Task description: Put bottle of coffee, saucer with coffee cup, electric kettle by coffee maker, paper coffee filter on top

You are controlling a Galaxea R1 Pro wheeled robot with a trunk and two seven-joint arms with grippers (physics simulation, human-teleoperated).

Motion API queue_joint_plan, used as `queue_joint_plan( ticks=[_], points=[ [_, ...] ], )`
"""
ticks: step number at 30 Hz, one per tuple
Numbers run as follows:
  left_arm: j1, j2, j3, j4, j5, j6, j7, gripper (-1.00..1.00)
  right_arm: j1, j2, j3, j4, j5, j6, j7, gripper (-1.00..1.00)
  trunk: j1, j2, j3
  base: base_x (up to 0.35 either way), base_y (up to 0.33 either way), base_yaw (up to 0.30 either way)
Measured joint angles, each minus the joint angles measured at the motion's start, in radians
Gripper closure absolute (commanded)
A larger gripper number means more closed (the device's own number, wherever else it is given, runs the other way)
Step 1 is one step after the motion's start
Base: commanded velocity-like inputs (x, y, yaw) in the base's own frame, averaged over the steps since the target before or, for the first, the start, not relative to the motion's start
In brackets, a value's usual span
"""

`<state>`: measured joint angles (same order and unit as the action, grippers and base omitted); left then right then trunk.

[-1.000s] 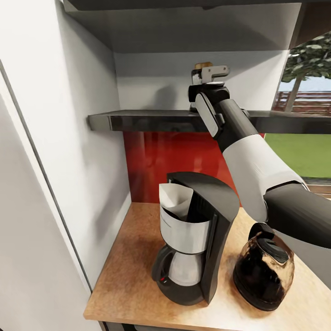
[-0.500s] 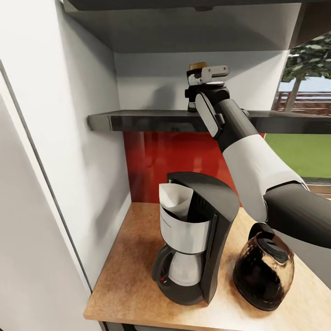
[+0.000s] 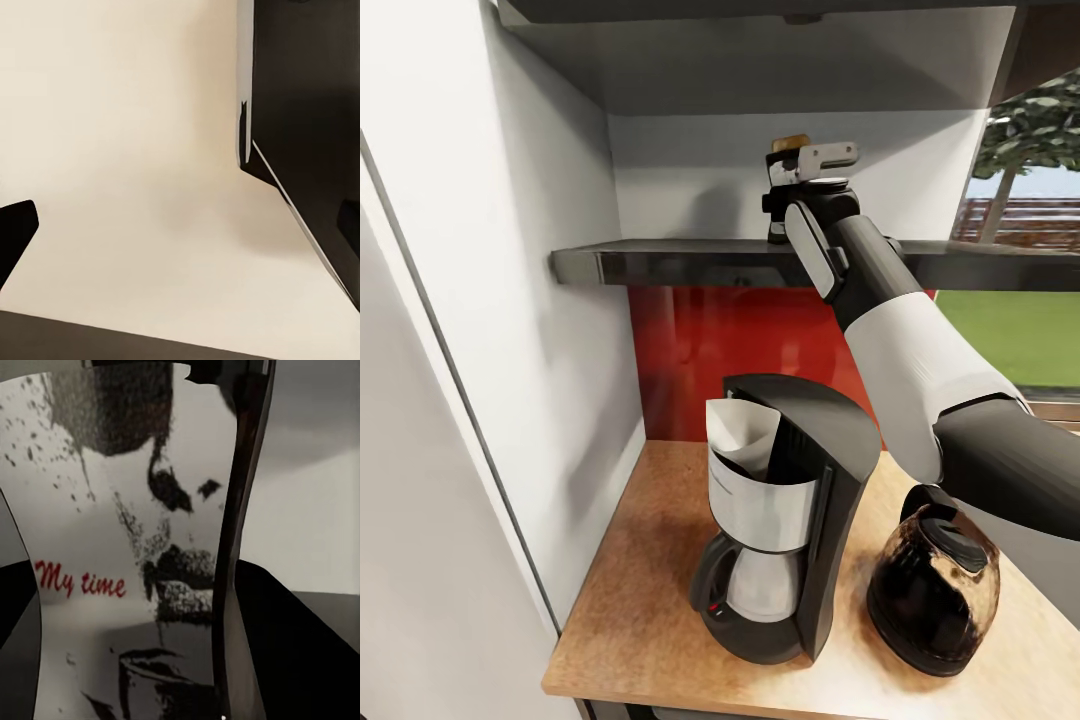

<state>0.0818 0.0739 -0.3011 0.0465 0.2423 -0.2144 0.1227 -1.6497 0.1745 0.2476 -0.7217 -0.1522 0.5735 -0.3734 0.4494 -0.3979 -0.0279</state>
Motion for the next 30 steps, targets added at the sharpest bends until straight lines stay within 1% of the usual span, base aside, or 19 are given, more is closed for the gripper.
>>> queue_joint_plan(
  ticks=[4, 8, 10, 15, 21, 30],
  points=[
    [0.0, 0.0, 0.0, 0.0, 0.0, 0.0, 0.0, -1.0, 0.0, 0.0, 0.0, 0.0, 0.0, 0.0, 0.0, 1.0, 0.0, 0.0, 0.0, 0.0, -0.005, 0.0],
    [0.0, 0.0, 0.0, -0.001, 0.0, 0.0, 0.0, -1.0, 0.0, 0.0, -0.001, -0.001, 0.0, 0.0, 0.0, 1.0, 0.0, 0.0, 0.0, 0.0, -0.11, 0.0],
    [0.0, -0.002, 0.0, -0.001, 0.0, 0.0, 0.0, -1.0, 0.0, 0.0, -0.001, -0.009, 0.001, 0.0, 0.0, 1.0, 0.0, 0.0, 0.0, 0.0, -0.228, 0.0],
    [0.0, -0.004, 0.0, -0.002, 0.0, 0.0, 0.0, -1.0, 0.0, 0.0, -0.001, -0.075, 0.002, 0.003, 0.0, 1.0, 0.0, 0.0, 0.0, 0.0, -0.261, 0.0],
    [0.0, -0.002, 0.0, 0.0, 0.0, 0.001, -0.001, -1.0, 0.0, 0.0, 0.001, -0.081, 0.001, 0.003, 0.0, 1.0, 0.0, 0.0, 0.0, -0.009, -0.272, 0.0],
    [0.0, -0.002, 0.0, 0.0, 0.0, 0.001, 0.0, -1.0, 0.0, 0.0, 0.001, -0.081, 0.0, 0.003, 0.0, 1.0, 0.0, 0.0, 0.0, -0.122, -0.27, -0.002]
  ],
)
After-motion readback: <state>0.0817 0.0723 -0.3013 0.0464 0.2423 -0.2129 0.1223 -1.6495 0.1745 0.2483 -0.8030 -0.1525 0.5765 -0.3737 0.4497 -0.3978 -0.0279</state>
